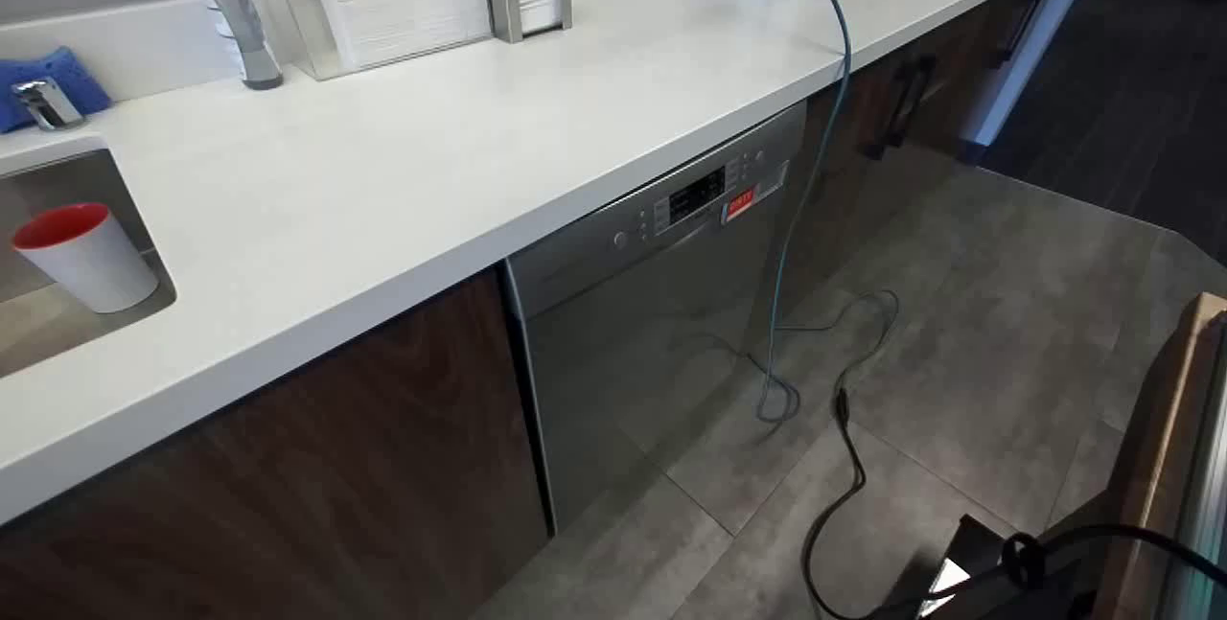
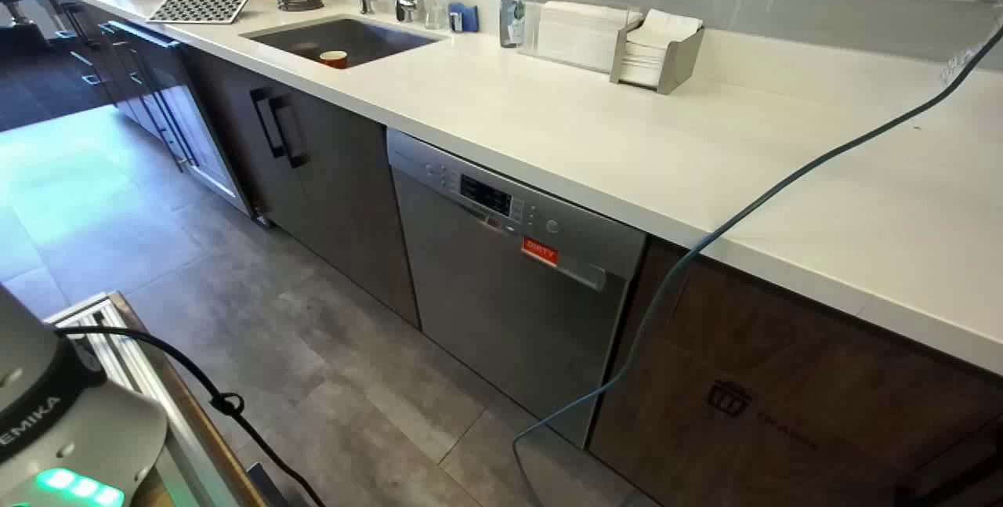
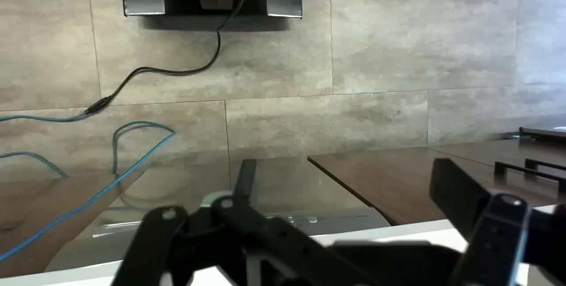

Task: Press a button on the dishwasher

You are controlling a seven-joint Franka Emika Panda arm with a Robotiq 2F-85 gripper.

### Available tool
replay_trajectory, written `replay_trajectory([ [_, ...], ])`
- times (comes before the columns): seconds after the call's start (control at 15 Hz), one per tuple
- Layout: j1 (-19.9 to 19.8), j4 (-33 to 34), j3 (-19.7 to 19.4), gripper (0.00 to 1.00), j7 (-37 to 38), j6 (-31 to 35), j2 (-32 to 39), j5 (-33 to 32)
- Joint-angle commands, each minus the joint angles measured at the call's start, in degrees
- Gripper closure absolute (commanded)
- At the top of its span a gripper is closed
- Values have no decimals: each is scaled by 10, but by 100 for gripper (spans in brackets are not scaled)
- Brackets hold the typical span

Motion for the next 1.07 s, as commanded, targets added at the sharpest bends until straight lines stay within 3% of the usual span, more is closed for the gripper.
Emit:
replay_trajectory([
  [0.0,-6,1,5,0,-1,-1,1,1],
  [1.0,-2,7,13,0,-3,-11,17,-16],
])
